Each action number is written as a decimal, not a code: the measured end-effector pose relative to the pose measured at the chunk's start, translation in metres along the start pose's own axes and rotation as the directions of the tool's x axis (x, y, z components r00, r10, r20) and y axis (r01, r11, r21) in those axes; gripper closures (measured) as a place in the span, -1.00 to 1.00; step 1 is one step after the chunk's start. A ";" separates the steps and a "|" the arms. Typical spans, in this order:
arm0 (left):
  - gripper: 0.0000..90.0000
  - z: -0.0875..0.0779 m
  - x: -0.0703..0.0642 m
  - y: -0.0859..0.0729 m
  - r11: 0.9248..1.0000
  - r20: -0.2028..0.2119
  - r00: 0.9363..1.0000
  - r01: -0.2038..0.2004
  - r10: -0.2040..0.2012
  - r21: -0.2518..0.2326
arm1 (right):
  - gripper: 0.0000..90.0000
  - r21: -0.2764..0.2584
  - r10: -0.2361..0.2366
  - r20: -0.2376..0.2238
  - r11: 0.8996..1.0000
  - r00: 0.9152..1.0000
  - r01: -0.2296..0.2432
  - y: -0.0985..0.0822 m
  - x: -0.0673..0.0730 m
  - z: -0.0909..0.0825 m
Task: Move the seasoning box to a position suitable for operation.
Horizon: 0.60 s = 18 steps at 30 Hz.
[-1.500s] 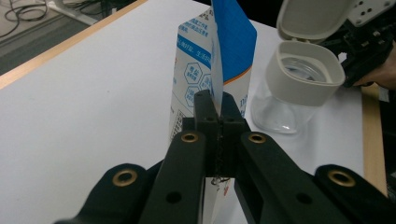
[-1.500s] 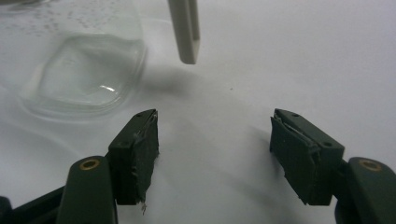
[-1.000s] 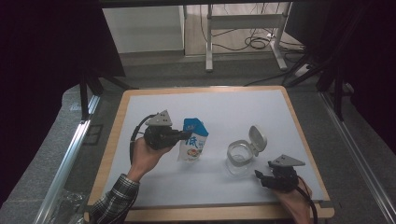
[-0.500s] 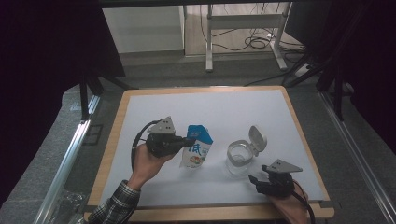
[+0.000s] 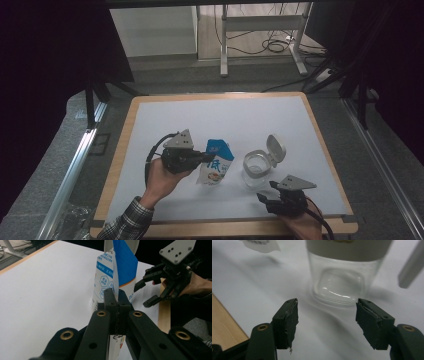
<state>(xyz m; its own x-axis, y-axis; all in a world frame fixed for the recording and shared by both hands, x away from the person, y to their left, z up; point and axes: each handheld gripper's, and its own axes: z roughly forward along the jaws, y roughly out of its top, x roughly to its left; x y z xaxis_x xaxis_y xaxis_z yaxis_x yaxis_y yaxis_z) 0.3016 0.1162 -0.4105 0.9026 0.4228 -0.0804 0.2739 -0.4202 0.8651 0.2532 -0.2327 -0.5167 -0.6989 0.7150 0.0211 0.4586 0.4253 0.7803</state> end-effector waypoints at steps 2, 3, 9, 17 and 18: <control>1.00 0.001 -0.002 0.001 1.000 0.005 1.000 0.000 0.000 -0.001 | -0.22 -0.005 -0.012 -0.012 1.000 1.000 0.012 0.001 0.005 0.002; 1.00 0.001 -0.003 0.002 1.000 0.008 1.000 -0.002 0.002 -0.001 | -0.22 0.000 -0.018 -0.018 1.000 1.000 0.018 0.002 0.007 0.004; 1.00 0.004 -0.005 0.004 1.000 0.013 1.000 -0.008 0.008 0.001 | -0.22 -0.004 -0.051 -0.044 0.999 0.998 0.051 0.008 0.018 0.013; 1.00 0.008 -0.006 0.005 1.000 0.022 1.000 -0.006 0.006 0.003 | -0.22 -0.006 -0.074 -0.095 0.997 0.993 0.073 0.014 0.034 0.030; 1.00 0.008 -0.006 0.005 1.000 0.022 1.000 -0.007 0.007 0.003 | -0.22 0.002 -0.067 -0.111 0.998 0.992 0.068 0.015 0.036 0.034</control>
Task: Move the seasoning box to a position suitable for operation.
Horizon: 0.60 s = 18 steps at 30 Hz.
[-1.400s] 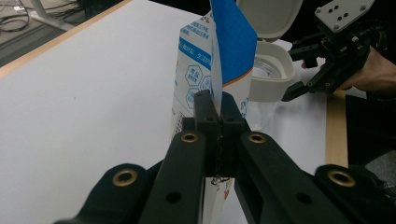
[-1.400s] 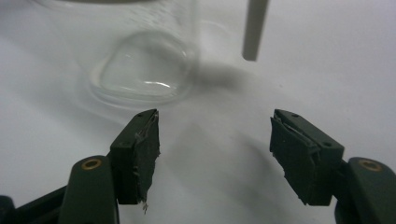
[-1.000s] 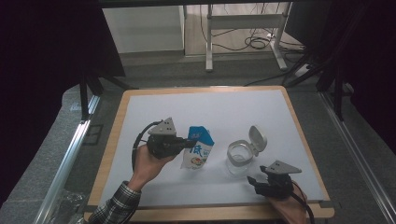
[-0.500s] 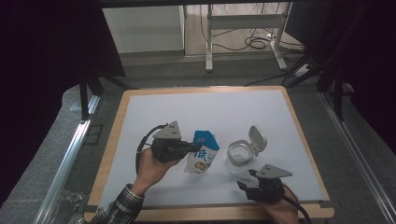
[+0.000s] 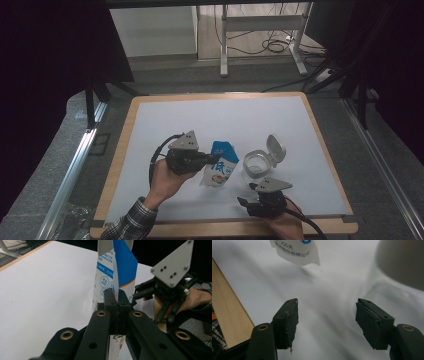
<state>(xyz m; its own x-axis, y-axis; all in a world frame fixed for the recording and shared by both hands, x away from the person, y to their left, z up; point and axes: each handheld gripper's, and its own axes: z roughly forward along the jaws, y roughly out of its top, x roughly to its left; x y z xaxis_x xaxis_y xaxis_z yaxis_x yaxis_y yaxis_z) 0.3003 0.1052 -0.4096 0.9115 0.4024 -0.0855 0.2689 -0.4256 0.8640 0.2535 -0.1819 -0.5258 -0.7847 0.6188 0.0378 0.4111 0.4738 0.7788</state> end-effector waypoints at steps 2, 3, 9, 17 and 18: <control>1.00 0.000 0.000 0.000 1.000 0.001 1.000 0.000 0.000 -0.001 | -0.22 0.003 0.001 -0.019 1.000 1.000 -0.001 0.000 0.002 0.005; 1.00 0.000 -0.001 0.001 1.000 0.001 1.000 0.001 -0.001 -0.001 | -0.22 0.005 -0.004 -0.021 1.000 1.000 0.004 0.000 0.003 0.006; 1.00 -0.001 -0.003 0.002 1.000 0.005 1.000 0.004 -0.004 -0.001 | -0.22 -0.013 -0.009 -0.034 1.000 0.999 0.008 0.003 0.008 0.014; 1.00 -0.002 -0.006 0.005 1.000 0.014 1.000 0.008 -0.008 -0.005 | -0.22 -0.020 -0.042 -0.020 0.999 0.999 0.042 0.010 0.013 0.022; 1.00 -0.002 -0.006 0.005 1.000 0.013 1.000 0.006 -0.006 -0.004 | -0.22 -0.022 -0.046 -0.020 0.999 0.999 0.046 0.011 0.014 0.023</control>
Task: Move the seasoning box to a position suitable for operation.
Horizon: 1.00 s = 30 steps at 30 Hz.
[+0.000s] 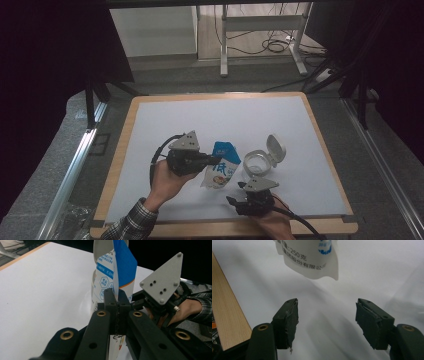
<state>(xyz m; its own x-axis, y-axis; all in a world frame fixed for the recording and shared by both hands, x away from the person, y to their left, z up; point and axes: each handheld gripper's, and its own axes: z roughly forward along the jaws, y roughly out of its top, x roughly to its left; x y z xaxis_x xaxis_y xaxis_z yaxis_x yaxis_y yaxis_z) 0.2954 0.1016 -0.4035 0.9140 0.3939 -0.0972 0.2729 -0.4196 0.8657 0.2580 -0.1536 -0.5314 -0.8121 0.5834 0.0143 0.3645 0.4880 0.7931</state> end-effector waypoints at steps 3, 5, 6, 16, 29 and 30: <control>1.00 0.000 -0.001 0.002 1.000 0.000 1.000 -0.003 0.003 -0.003 | -0.22 -0.003 -0.010 0.002 1.000 1.000 0.010 0.002 0.002 0.004; 1.00 -0.001 -0.001 0.003 1.000 0.003 1.000 0.000 0.000 -0.003 | -0.22 -0.003 -0.004 -0.002 1.000 1.000 0.004 0.003 0.003 0.006; 1.00 -0.001 -0.002 0.003 1.000 0.004 1.000 0.001 -0.001 -0.006 | -0.22 -0.005 -0.007 0.003 1.000 1.000 0.007 0.004 0.004 0.008; 1.00 -0.005 -0.004 0.008 1.000 0.008 1.000 0.013 -0.013 -0.008 | -0.21 -0.023 -0.007 0.015 1.000 1.000 0.008 0.009 0.007 0.019; 1.00 -0.011 -0.010 0.018 1.000 0.020 0.999 0.025 -0.025 -0.004 | -0.21 -0.059 -0.007 0.043 0.998 0.999 0.010 0.016 0.013 0.027; 1.00 -0.011 -0.011 0.019 1.000 0.020 1.000 0.024 -0.023 -0.003 | -0.21 -0.064 -0.007 0.045 0.998 0.999 0.010 0.017 0.013 0.027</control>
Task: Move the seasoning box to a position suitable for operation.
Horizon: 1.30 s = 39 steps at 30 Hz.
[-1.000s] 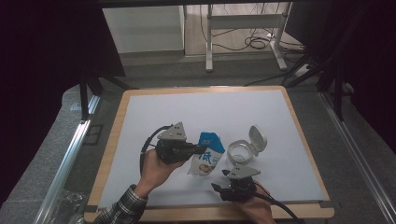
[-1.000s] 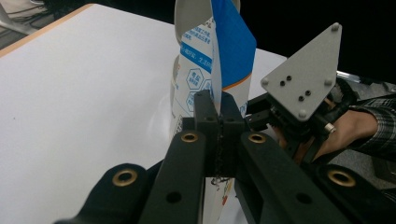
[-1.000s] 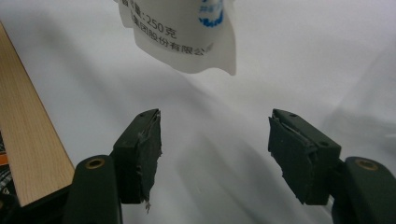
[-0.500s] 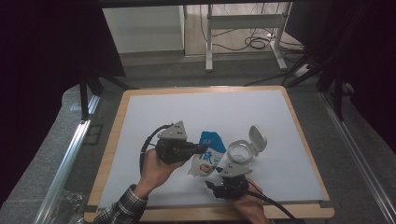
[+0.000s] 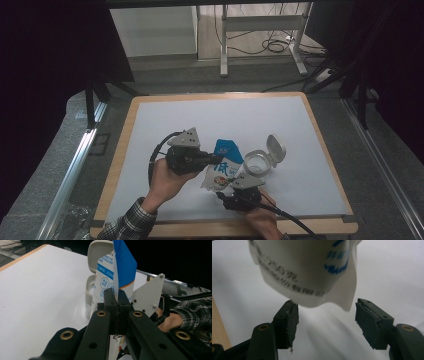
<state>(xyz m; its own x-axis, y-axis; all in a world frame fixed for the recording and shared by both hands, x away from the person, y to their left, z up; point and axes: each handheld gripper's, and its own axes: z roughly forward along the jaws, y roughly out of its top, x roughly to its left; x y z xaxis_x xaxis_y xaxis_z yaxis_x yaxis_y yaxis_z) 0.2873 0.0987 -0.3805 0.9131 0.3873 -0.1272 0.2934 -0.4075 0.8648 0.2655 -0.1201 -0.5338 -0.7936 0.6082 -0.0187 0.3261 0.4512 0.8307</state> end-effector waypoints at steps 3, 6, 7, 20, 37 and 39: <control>1.00 -0.001 -0.001 0.003 1.000 0.005 1.000 0.003 -0.003 -0.003 | -0.21 -0.007 -0.011 0.005 1.000 1.000 0.011 0.002 0.001 0.001; 1.00 -0.002 -0.002 0.005 1.000 0.009 1.000 0.008 -0.008 -0.001 | -0.21 -0.019 -0.027 0.026 0.999 0.999 0.028 0.003 0.003 0.002; 1.00 -0.002 -0.002 0.005 1.000 0.008 1.000 0.008 -0.008 -0.001 | -0.21 -0.024 -0.037 0.033 0.999 0.999 0.037 0.003 0.004 0.002; 1.00 0.002 0.001 0.005 0.999 0.018 0.999 0.050 -0.051 0.005 | -0.07 -0.096 -0.066 0.051 0.993 0.996 0.071 0.009 0.007 0.001; 1.00 0.019 0.007 0.005 0.999 -0.014 0.999 0.047 -0.047 0.019 | 0.16 -0.057 -0.080 0.026 0.995 0.996 0.081 0.007 0.011 0.001; 1.00 0.021 0.008 0.005 0.999 -0.016 0.999 0.044 -0.043 0.023 | 0.16 -0.051 -0.079 0.021 0.995 0.997 0.080 0.007 0.010 0.001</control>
<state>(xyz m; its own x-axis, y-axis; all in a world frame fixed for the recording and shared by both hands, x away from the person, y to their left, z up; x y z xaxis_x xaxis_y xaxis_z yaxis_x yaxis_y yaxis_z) 0.3017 0.0822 -0.3873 0.8949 0.4178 -0.1567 0.3394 -0.4094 0.8469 0.2598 -0.1102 -0.5290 -0.8059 0.5842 -0.0965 0.2348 0.4649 0.8537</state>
